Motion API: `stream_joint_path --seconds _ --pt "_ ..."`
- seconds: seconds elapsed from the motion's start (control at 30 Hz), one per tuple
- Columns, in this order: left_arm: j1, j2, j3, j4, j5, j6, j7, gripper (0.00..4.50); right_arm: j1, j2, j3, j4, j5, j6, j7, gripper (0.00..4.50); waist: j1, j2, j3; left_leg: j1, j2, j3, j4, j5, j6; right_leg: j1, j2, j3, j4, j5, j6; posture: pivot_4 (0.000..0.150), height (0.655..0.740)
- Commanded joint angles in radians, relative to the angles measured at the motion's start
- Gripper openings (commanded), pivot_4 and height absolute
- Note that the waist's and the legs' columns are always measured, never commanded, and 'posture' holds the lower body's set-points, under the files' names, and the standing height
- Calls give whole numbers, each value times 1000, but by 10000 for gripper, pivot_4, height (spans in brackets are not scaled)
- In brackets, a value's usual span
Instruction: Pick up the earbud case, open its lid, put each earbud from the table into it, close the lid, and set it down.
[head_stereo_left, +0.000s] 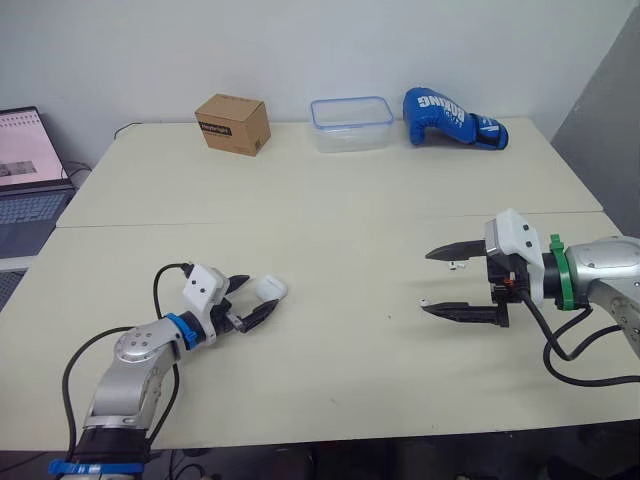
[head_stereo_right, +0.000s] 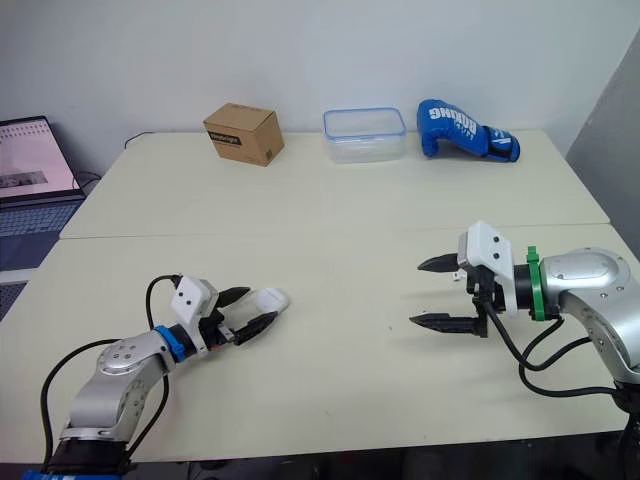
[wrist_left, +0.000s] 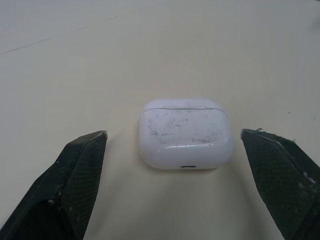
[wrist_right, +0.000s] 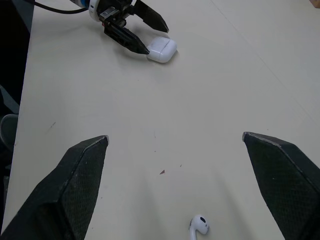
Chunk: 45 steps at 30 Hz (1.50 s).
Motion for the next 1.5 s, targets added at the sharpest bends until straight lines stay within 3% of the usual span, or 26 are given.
stream_joint_path --seconds 0.03,1.07,1.3,1.5 --pt "-30 -13 -14 26 22 -49 -9 44777 -6 0 -15 -40 8 1 4 45000 0 0 0 0 0 0 0 0 0 0 0 0 0 0 0 1500 7307" --pt "12 -99 -86 39 93 -97 45 44777 4 20 -19 -13 -48 -31 1 45000 4 1 -1 0 -1 0 1 0 0 0 -1 0 0 0 1 1500 7307" --pt "17 -117 -92 24 97 -88 55 27773 17 18 -26 -26 -43 -25 -3 45000 5 2 -1 0 -1 0 1 0 0 1 -1 0 0 0 1 1500 7307" --pt "31 -110 -93 21 112 -91 64 27784 16 20 -21 -26 -44 -22 -4 45000 5 2 -1 1 -1 0 1 0 0 1 -1 0 0 0 1 1500 7307"
